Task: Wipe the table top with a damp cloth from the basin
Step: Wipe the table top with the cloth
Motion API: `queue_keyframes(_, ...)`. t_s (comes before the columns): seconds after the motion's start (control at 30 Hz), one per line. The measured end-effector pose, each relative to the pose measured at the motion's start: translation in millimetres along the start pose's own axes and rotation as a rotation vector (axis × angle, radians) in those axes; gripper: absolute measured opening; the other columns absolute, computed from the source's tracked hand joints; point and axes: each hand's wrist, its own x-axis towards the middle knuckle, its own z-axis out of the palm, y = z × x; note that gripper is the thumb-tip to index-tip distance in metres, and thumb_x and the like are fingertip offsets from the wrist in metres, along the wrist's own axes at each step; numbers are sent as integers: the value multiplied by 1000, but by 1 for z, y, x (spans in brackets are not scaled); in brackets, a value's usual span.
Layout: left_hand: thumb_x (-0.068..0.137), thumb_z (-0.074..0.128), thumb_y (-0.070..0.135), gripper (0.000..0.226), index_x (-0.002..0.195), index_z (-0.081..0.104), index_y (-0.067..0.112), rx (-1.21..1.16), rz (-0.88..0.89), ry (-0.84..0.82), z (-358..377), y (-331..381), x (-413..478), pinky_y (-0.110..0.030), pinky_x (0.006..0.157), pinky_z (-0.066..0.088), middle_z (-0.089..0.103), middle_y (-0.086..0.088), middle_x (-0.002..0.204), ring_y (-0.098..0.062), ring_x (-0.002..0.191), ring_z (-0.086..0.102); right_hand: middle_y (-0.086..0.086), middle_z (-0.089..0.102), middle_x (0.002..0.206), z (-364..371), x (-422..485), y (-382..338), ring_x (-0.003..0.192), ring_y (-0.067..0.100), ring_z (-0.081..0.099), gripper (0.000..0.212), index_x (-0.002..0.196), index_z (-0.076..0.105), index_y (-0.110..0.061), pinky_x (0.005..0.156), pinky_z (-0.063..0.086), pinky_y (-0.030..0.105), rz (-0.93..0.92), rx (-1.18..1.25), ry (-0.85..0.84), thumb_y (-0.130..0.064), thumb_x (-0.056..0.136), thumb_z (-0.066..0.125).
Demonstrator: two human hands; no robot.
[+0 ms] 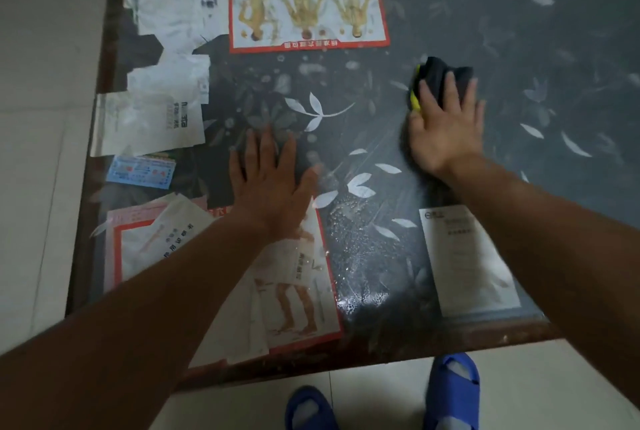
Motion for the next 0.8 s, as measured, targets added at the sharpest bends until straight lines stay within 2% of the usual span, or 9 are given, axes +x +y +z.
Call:
queue_keyframes(0.13,85,7,65,83,158,4,27,-13,7,-54,0,-5,17,-59,117,-17,-15,-7,166,-29,150,-24,8,17,167,25,-79,-46,153,39,1,59,153,35,-32,122,7,60,-653,-56,-27,-44,95,34)
queue_keyframes(0.2,79,0,64,88,158,7,26,30,20,-67,3,-7,18,-61,117,-15,-14,-8,166,-31,150,-24,3,17,167,23,-101,-36,154,35,1,56,152,36,-34,123,4,57,-847,-88,-118,-43,96,40)
queue_keyframes(0.3,76,-1,67,91,158,5,27,81,45,-109,3,-11,20,-62,116,-15,-21,-6,165,-31,147,-32,8,25,165,14,-42,-12,152,41,12,59,151,39,-30,118,16,65,-606,-102,-10,-45,94,38)
queue_keyframes(0.37,75,-9,68,92,157,-3,29,42,25,-105,0,-7,16,-60,116,-16,-24,-5,164,-28,146,-34,8,15,167,2,8,-8,153,40,4,59,154,31,-33,121,7,62,-232,-35,10,-48,97,30)
queue_keyframes(0.43,83,-7,66,81,154,-16,31,-21,-22,-94,-4,0,13,-56,117,-18,-29,-4,163,-23,145,-35,6,4,169,-1,27,-26,153,38,-8,58,157,23,-36,123,-4,55,-36,37,-13,-48,100,28)
queue_keyframes(0.53,87,0,66,77,153,-18,31,-89,-73,-105,-11,7,12,-51,117,-22,-28,-1,163,-18,146,-33,7,5,168,12,-7,-57,153,38,-11,56,156,25,-38,123,-6,54,-428,-22,-33,-50,101,26)
queue_keyframes(0.63,86,3,69,82,157,6,28,-96,-69,-15,-20,8,18,-49,120,-15,-8,-5,167,-20,151,-17,4,16,167,12,-26,-37,154,36,-2,55,153,33,-37,123,2,57,-832,-94,-96,-46,98,36)
queue_keyframes(0.73,88,7,68,78,155,12,28,-105,-52,33,-31,4,41,-47,121,-13,-6,-5,167,-19,151,-17,7,21,166,-1,44,-4,153,39,7,60,153,35,-34,122,5,59,-494,-99,11,-50,95,30)
queue_keyframes(0.8,91,11,67,76,157,6,31,-100,-63,34,-37,-1,64,-46,121,-14,-13,-5,166,-19,151,-22,3,8,169,-12,95,-4,154,36,-4,61,156,25,-37,123,-2,56,-191,-14,-21,-52,97,23)
